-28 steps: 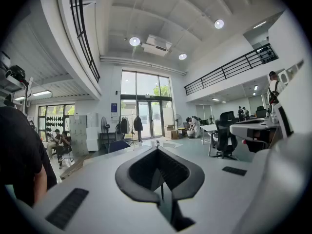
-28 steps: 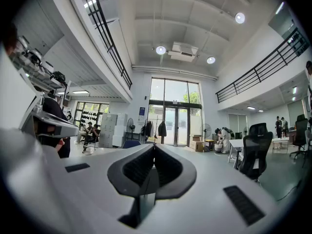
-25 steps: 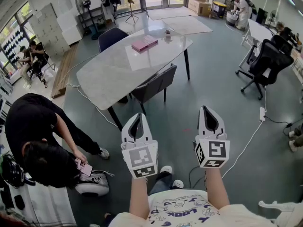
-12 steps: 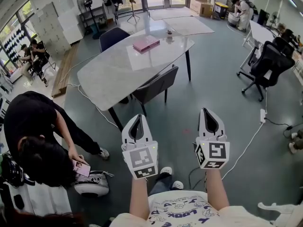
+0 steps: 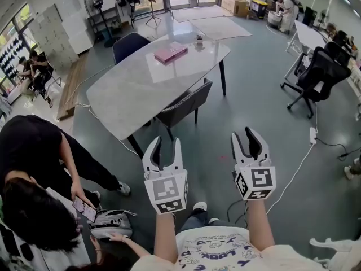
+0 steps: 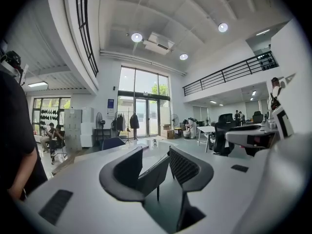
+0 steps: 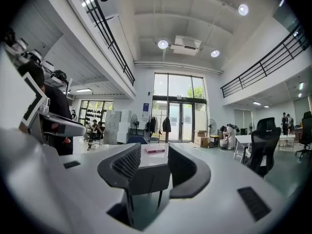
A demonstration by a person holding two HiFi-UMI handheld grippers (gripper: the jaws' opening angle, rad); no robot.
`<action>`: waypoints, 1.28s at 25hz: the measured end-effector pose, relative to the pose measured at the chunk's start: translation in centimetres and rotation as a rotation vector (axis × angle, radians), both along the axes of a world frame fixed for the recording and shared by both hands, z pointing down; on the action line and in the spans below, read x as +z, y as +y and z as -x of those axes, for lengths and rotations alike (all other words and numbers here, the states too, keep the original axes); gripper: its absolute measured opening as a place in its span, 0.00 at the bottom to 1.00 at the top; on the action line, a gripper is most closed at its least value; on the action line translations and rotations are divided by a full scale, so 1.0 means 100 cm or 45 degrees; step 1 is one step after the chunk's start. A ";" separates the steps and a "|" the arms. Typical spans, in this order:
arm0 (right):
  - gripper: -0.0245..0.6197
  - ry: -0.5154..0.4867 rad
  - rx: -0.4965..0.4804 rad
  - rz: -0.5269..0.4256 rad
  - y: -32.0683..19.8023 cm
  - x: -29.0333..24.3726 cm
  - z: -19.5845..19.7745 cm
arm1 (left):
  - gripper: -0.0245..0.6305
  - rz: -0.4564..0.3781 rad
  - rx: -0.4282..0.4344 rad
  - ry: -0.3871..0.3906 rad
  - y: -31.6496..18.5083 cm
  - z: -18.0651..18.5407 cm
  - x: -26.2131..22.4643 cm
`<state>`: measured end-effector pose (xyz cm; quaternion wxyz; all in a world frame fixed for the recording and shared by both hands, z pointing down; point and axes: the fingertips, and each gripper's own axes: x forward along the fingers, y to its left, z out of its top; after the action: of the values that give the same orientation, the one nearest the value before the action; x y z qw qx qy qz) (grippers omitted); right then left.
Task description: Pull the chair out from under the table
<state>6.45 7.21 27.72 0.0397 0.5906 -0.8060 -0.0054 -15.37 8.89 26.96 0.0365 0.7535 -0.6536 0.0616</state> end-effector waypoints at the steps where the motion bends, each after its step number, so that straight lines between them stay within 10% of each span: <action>1: 0.33 0.000 -0.005 0.005 -0.004 0.003 0.003 | 0.31 0.000 0.008 -0.012 -0.006 0.001 0.002; 17: 0.50 0.042 -0.030 0.097 -0.069 0.036 0.024 | 0.43 0.074 0.083 -0.048 -0.077 0.006 0.036; 32: 0.50 0.068 -0.166 0.124 -0.235 0.055 0.012 | 0.44 0.110 -0.011 -0.131 -0.218 -0.012 0.054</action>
<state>5.21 -16.26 33.22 0.0893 0.5338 -0.8408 0.0155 -14.21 -12.86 32.38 0.0355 0.7441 -0.6546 0.1283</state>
